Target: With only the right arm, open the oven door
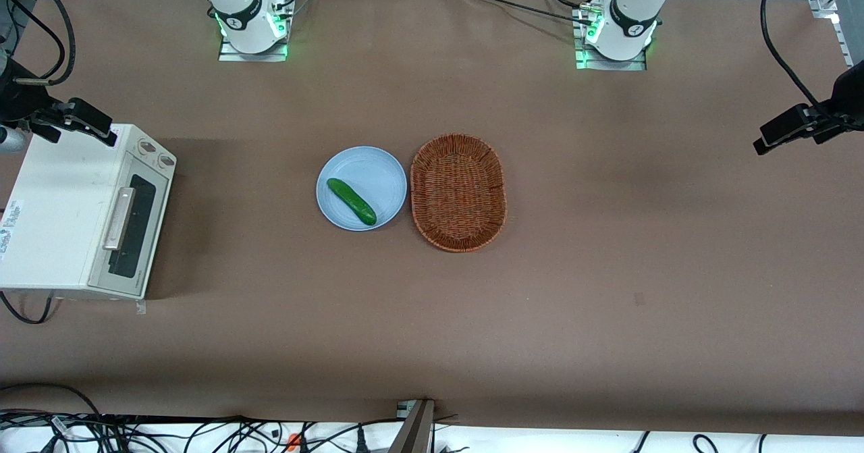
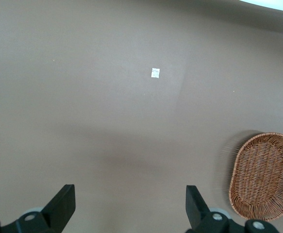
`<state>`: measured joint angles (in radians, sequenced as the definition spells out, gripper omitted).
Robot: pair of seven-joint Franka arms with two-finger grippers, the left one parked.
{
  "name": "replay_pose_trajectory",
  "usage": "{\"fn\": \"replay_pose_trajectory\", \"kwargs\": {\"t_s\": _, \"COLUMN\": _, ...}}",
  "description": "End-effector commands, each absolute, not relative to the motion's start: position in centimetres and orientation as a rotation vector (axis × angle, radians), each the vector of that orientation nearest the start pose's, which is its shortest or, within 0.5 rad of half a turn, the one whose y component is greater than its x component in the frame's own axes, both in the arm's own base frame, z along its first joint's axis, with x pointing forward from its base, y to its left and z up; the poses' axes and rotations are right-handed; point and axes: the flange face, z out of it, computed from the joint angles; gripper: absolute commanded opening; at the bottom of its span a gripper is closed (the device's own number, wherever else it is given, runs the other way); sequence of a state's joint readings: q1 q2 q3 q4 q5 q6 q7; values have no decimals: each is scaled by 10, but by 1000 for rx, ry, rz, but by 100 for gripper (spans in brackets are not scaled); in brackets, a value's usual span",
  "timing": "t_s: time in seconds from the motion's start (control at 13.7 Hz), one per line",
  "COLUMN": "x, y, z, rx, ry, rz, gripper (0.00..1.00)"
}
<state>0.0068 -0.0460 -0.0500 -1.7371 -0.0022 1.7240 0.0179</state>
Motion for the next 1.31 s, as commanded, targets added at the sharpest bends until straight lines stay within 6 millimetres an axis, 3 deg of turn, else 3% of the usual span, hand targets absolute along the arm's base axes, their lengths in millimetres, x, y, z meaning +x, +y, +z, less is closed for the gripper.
{"fn": "replay_pose_trajectory", "kwargs": {"t_s": 0.0, "x": 545, "y": -24, "z": 593, "rx": -3150, "ry": 97, "rz": -55, "gripper": 100}}
{"fn": "replay_pose_trajectory", "kwargs": {"t_s": 0.36, "x": 545, "y": -10, "z": 598, "rx": -3147, "ry": 54, "rz": -41, "gripper": 100}}
{"fn": "replay_pose_trajectory", "kwargs": {"t_s": 0.73, "x": 542, "y": -10, "z": 599, "rx": -3149, "ry": 30, "rz": -10, "gripper": 100}}
{"fn": "replay_pose_trajectory", "kwargs": {"t_s": 0.8, "x": 542, "y": -10, "z": 597, "rx": -3149, "ry": 33, "rz": -5, "gripper": 86}}
{"fn": "replay_pose_trajectory", "kwargs": {"t_s": 0.88, "x": 542, "y": -9, "z": 592, "rx": -3148, "ry": 28, "rz": 22, "gripper": 45}}
{"fn": "replay_pose_trajectory", "kwargs": {"t_s": 0.95, "x": 540, "y": -10, "z": 588, "rx": -3145, "ry": 31, "rz": 70, "gripper": 11}}
{"fn": "replay_pose_trajectory", "kwargs": {"t_s": 1.02, "x": 540, "y": -10, "z": 585, "rx": -3146, "ry": 28, "rz": 94, "gripper": 0}}
{"fn": "replay_pose_trajectory", "kwargs": {"t_s": 1.24, "x": 553, "y": -23, "z": 560, "rx": -3165, "ry": 51, "rz": 154, "gripper": 0}}
